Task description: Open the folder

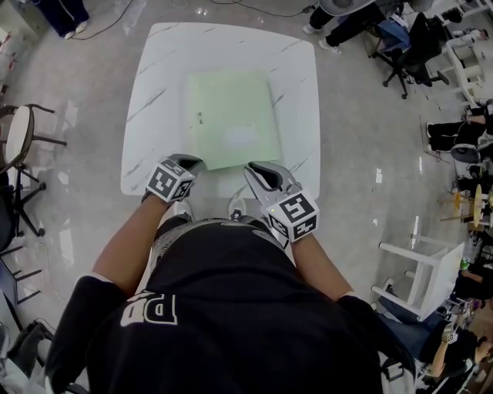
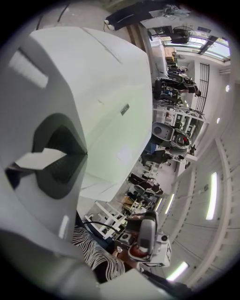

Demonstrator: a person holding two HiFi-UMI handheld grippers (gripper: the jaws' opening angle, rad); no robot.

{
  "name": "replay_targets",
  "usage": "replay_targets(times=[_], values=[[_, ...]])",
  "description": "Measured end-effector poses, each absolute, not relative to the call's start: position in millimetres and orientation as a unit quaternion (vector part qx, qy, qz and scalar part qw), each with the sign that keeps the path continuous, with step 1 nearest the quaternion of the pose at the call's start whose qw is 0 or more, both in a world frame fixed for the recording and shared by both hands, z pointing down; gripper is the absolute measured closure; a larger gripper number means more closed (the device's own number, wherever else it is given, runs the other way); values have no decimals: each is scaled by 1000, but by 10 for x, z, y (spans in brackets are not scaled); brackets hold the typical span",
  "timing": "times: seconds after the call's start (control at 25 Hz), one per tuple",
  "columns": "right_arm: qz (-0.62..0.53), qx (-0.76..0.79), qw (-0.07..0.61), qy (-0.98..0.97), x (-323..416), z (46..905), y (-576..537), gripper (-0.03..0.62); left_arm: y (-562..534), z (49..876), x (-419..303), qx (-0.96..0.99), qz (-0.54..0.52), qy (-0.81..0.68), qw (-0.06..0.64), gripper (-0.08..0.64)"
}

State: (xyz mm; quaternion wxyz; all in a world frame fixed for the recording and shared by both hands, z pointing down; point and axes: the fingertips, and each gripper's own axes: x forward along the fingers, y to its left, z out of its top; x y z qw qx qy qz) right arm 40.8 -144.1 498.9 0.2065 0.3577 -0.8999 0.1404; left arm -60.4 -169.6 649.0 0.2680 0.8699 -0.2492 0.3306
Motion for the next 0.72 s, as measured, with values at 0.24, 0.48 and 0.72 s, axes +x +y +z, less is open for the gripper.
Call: replay_targets(times=[0.24,0.48,0.72], values=[[94,347,254,-898,412,5079,-1454,568,-1689,6490,-599,871,330,-248,267,509],[58,315,305,-897,298,5286,-1463,568,-1700,6484,-600,871,329,-249,267,509],[45,267,358,-893,108,5710,-1414,568,-1700,6489,-593,870,326,-250,272,509]])
